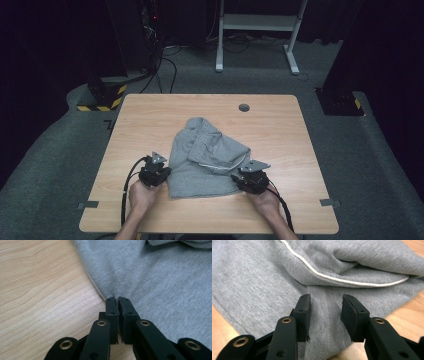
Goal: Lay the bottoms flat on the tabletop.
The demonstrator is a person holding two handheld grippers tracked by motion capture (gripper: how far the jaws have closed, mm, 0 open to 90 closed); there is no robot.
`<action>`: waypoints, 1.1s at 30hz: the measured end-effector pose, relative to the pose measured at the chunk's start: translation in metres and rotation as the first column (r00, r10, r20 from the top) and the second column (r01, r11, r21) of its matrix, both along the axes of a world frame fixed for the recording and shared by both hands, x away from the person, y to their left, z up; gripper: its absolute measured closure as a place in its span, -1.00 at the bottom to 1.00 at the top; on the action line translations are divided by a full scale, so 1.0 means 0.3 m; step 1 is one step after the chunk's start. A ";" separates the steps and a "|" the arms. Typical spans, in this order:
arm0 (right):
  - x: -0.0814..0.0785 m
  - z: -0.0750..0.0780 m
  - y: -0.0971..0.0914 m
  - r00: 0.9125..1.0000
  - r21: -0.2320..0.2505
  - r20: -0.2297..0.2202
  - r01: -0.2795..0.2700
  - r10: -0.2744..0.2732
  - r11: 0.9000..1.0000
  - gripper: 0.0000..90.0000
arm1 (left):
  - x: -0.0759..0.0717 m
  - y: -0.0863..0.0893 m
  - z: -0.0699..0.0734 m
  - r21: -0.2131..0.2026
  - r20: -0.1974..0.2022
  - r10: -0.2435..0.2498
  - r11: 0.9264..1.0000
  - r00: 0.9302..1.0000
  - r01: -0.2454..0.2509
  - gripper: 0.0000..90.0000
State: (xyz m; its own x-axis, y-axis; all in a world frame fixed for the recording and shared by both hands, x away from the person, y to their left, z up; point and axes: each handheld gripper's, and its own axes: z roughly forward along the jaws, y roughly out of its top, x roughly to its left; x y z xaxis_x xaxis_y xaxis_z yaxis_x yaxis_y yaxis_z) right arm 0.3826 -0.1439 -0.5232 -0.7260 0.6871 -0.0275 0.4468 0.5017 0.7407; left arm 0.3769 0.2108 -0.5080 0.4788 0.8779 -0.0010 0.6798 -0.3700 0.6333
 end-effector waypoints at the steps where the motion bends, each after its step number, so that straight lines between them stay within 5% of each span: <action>1: -0.010 0.000 0.001 1.000 0.001 -0.002 0.004 -0.004 1.000 0.32 | -0.004 -0.006 0.002 -0.008 -0.004 -0.013 1.000 1.000 0.013 0.89; 9: -0.080 0.002 -0.002 1.000 0.009 -0.017 -0.021 0.021 1.000 0.25 | -0.030 -0.084 0.006 -0.085 0.067 -0.011 0.996 0.998 0.017 0.26; 12: -0.080 0.010 0.000 0.999 -0.002 -0.033 -0.036 0.036 0.999 0.21 | -0.025 -0.103 -0.012 -0.077 0.073 -0.013 0.997 0.997 0.019 0.18; 17: -0.055 0.062 0.012 0.998 0.040 0.007 -0.068 0.068 0.997 0.19 | -0.019 -0.096 -0.048 -0.134 0.105 0.038 0.991 0.994 -0.024 0.09; 19: -0.049 0.083 0.030 0.996 0.050 0.018 -0.084 0.083 0.995 0.19 | -0.025 -0.093 -0.061 -0.126 0.145 0.054 0.991 0.988 -0.036 0.09; 23: -0.040 0.110 0.081 0.990 0.057 0.055 -0.132 0.129 0.990 0.18 | -0.028 -0.106 -0.061 -0.084 0.158 0.049 0.996 0.986 -0.036 0.00; 33: 0.024 0.078 0.216 0.982 0.004 -0.059 -0.178 0.178 0.984 0.23 | -0.028 -0.108 -0.062 -0.084 0.156 0.040 0.996 0.987 -0.027 -0.12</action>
